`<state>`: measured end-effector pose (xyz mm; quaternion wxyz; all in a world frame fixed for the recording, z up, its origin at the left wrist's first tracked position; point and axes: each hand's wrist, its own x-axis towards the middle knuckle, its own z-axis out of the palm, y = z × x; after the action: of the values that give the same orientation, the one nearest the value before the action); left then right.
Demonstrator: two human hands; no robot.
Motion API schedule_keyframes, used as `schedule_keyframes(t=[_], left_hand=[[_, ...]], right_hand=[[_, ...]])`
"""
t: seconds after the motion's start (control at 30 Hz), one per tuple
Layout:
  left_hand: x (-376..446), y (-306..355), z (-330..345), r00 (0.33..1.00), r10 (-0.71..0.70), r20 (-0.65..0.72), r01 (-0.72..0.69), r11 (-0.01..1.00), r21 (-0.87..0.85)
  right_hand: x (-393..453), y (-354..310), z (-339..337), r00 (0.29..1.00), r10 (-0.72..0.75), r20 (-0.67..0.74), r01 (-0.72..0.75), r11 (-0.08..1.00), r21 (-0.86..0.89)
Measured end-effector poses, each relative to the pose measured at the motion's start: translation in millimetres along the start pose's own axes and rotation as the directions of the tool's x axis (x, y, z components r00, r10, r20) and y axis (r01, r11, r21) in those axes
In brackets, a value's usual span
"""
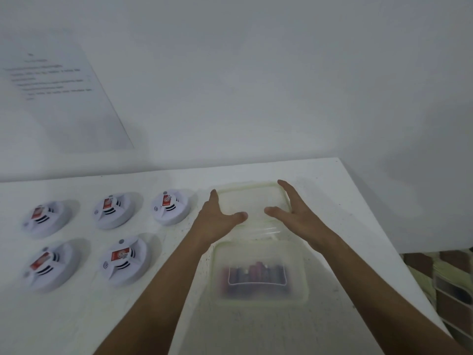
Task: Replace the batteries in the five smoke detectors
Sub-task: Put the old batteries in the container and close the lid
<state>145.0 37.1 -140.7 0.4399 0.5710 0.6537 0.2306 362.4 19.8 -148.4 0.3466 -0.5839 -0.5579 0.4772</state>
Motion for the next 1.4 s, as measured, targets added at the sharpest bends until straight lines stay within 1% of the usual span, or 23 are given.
schedule_keyframes(t=[0.1,0.23,0.3,0.37,0.43,0.47,0.53,0.57,0.63,0.7,0.83,1.0,1.27,1.4], left_hand=[[4.2,-3.8,-3.5,0.997,0.040,0.064,-0.040,0.999,0.005],[22.2,3.6,-8.9,0.989,0.095,0.111,-0.099,0.994,0.034],[32.2,11.2,-16.2,0.983,0.116,0.139,-0.131,0.986,0.101],[40.5,19.0,-27.8,0.978,0.122,0.170,-0.158,0.963,0.217],[49.4,24.7,-38.7,0.969,0.137,0.204,-0.205,0.910,0.360],[53.3,28.0,-41.6,0.955,0.170,0.243,-0.262,0.869,0.420],[58.0,33.4,-40.1,0.904,0.223,0.365,-0.388,0.786,0.481],[59.7,34.0,-37.3,0.882,0.232,0.409,-0.429,0.753,0.499],[63.2,32.9,-30.7,0.865,0.239,0.442,-0.463,0.721,0.516],[66.2,29.9,-25.1,0.867,0.257,0.427,-0.467,0.720,0.514],[67.3,23.2,-17.9,0.873,0.317,0.371,-0.471,0.743,0.475],[66.6,23.4,-13.7,0.880,0.348,0.322,-0.467,0.755,0.461],[65.3,25.4,-12.0,0.882,0.354,0.312,-0.467,0.749,0.470],[67.7,26.0,-10.5,0.877,0.348,0.333,-0.477,0.718,0.507]], right_hand=[[-2.8,7.8,-5.2,1.000,-0.004,0.013,0.004,1.000,-0.004],[7.5,7.3,-11.1,0.996,-0.037,0.086,0.044,0.997,-0.070],[14.9,6.0,-16.1,0.994,-0.032,0.101,0.045,0.992,-0.119],[21.2,2.1,-24.8,0.995,-0.038,0.090,0.056,0.977,-0.207],[27.9,-6.0,-33.8,0.995,-0.068,0.077,0.090,0.941,-0.327],[32.5,-11.3,-37.0,0.992,-0.083,0.100,0.115,0.922,-0.370],[43.6,-22.4,-39.7,0.976,-0.075,0.203,0.154,0.897,-0.413],[49.0,-26.8,-38.7,0.964,-0.056,0.258,0.166,0.888,-0.429],[58.3,-29.7,-33.8,0.944,-0.020,0.330,0.181,0.866,-0.467],[62.9,-27.0,-28.6,0.940,-0.007,0.341,0.182,0.856,-0.485],[65.7,-18.7,-22.9,0.949,-0.061,0.309,0.206,0.863,-0.461],[68.0,-16.4,-21.0,0.958,-0.082,0.275,0.212,0.849,-0.484],[69.7,-17.6,-17.4,0.963,-0.094,0.254,0.221,0.816,-0.535],[71.6,-19.4,-16.8,0.959,-0.098,0.266,0.234,0.805,-0.545]])
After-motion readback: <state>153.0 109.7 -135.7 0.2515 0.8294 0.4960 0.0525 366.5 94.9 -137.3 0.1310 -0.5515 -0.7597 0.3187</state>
